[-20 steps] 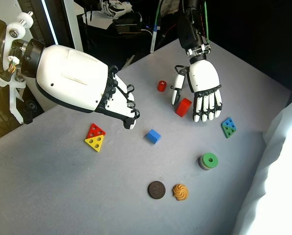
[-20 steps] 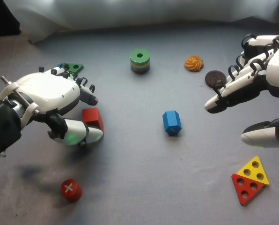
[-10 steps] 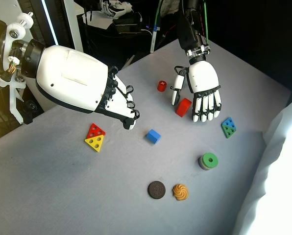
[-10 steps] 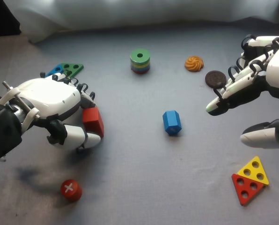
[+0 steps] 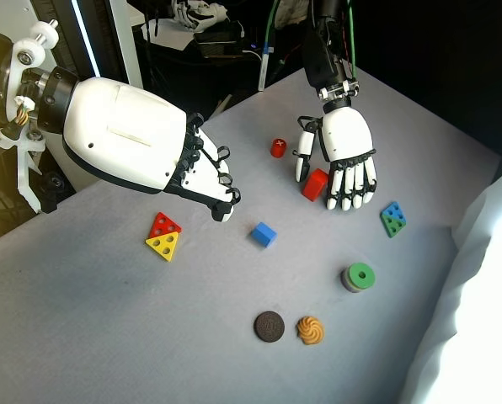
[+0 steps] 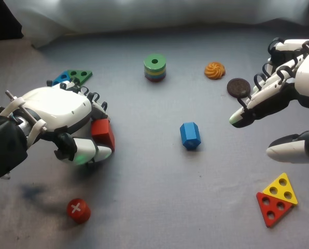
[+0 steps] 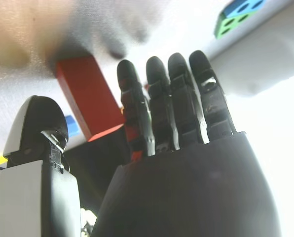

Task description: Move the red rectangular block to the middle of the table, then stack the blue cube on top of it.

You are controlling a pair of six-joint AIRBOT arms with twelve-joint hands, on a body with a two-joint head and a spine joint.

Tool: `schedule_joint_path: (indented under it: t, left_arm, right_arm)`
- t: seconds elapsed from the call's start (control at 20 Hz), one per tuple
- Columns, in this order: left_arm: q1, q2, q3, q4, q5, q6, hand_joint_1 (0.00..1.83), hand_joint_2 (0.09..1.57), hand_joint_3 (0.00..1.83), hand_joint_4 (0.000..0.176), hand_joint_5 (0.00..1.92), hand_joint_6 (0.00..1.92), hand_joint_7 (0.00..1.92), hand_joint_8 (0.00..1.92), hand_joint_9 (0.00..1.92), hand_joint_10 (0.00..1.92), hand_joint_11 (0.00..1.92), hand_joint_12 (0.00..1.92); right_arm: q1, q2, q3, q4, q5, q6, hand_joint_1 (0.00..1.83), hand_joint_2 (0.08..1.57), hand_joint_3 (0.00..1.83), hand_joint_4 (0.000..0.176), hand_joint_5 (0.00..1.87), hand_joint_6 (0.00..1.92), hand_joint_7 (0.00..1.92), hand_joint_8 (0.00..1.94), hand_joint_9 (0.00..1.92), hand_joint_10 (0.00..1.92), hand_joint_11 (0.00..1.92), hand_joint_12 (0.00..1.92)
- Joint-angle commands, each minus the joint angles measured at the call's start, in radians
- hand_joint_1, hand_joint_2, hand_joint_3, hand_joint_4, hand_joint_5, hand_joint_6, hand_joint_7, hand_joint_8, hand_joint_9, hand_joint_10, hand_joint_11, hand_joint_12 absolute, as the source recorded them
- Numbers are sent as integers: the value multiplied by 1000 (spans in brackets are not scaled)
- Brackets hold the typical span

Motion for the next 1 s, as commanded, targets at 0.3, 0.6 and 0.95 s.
schedule_joint_path:
  t: [0.3, 0.6, 0.95]
  left_arm:
    - [-1, 1, 5, 17, -91, -7, 762, 1115, 0, 0, 700, 16, 514, 8, 377, 8, 0, 790]
    - [-12, -7, 3, 15, -91, -7, 837, 1066, 0, 0, 744, 16, 538, 4, 396, 7, 0, 861]
    - [-31, -11, -7, -14, -91, 17, 1032, 1103, 0, 45, 978, 761, 553, 4, 457, 4, 7, 994]
  right_arm:
    - [8, 9, -1, 8, 97, 1, 462, 1221, 0, 0, 646, 8, 648, 5, 565, 13, 0, 1234]
    - [8, 10, -1, 8, 97, 1, 468, 1220, 0, 0, 637, 5, 640, 4, 562, 10, 0, 1218]
    - [8, 10, -1, 8, 97, 1, 444, 1221, 0, 0, 628, 0, 641, 3, 560, 7, 0, 1215]
